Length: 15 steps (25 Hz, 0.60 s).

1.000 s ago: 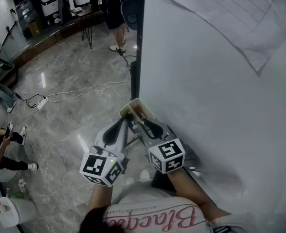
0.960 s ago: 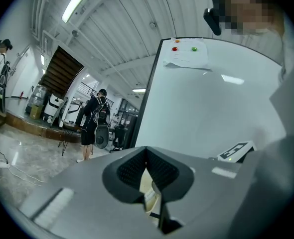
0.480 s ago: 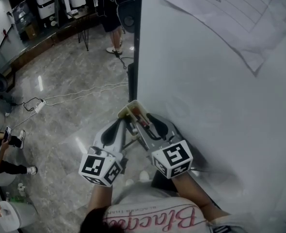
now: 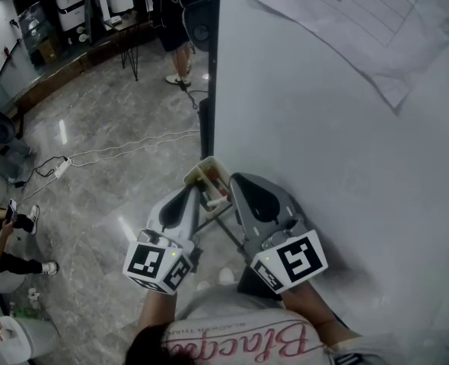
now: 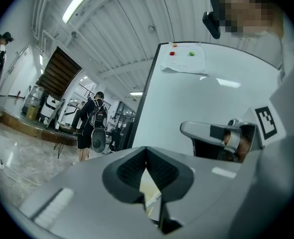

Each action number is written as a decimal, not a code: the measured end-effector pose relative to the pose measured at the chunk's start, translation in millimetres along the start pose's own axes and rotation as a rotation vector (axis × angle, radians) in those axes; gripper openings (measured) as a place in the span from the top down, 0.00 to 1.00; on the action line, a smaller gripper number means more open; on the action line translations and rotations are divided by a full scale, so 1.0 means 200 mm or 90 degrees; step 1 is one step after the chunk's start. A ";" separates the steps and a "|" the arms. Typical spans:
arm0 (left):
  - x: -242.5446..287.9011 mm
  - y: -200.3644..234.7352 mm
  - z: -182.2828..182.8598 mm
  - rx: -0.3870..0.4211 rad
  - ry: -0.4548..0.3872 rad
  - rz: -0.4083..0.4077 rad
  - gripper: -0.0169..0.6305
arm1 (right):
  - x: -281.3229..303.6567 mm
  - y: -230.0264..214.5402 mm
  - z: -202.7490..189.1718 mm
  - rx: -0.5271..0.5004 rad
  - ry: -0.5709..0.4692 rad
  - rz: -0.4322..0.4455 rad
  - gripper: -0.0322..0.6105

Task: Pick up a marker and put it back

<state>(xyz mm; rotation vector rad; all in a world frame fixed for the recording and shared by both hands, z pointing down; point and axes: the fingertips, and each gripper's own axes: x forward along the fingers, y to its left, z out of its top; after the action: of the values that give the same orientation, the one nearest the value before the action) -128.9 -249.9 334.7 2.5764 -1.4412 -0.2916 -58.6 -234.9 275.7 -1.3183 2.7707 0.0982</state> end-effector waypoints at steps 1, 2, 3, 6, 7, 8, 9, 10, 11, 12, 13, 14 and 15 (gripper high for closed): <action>0.00 -0.01 0.01 0.001 -0.002 -0.002 0.97 | 0.00 0.00 -0.02 -0.003 0.007 0.001 0.95; 0.00 -0.01 0.01 0.003 -0.004 -0.004 0.98 | 0.00 0.00 -0.04 -0.005 0.016 0.001 0.95; 0.00 -0.02 0.02 0.005 -0.006 -0.006 0.97 | 0.01 0.00 -0.06 -0.007 0.027 -0.001 0.95; 0.00 -0.03 0.03 0.008 -0.007 -0.011 0.98 | 0.01 0.00 -0.13 -0.003 0.051 -0.005 0.95; 0.00 -0.04 0.03 0.009 -0.006 -0.012 0.98 | 0.01 0.00 -0.14 -0.001 0.055 -0.005 0.95; 0.00 -0.04 0.03 0.010 -0.006 -0.014 0.97 | 0.01 0.00 -0.15 0.000 0.057 -0.005 0.95; 0.00 -0.04 0.03 0.011 -0.005 -0.015 0.98 | 0.00 0.00 -0.15 -0.001 0.058 -0.005 0.95; 0.00 -0.05 0.03 0.013 -0.004 -0.016 0.98 | 0.00 0.00 -0.15 -0.001 0.059 -0.006 0.95; 0.00 -0.05 0.03 0.016 -0.004 -0.018 0.98 | 0.00 0.00 -0.15 -0.002 0.060 -0.006 0.95; 0.00 -0.06 0.03 0.017 -0.004 -0.020 0.98 | 0.00 0.01 -0.15 -0.002 0.060 -0.007 0.95; -0.01 -0.07 0.03 0.018 -0.004 -0.022 0.98 | 0.00 0.01 -0.15 -0.002 0.061 -0.007 0.95; -0.01 -0.07 0.04 0.018 -0.003 -0.024 0.98 | -0.01 0.01 -0.15 -0.001 0.062 -0.008 0.95; -0.01 -0.08 0.04 0.019 -0.004 -0.025 0.98 | -0.01 0.01 -0.15 -0.001 0.064 -0.008 0.95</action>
<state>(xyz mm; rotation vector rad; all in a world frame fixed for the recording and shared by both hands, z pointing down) -118.9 -240.8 323.8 2.6316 -1.4083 -0.2854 -60.4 -234.7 306.4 -1.3775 2.8442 0.0349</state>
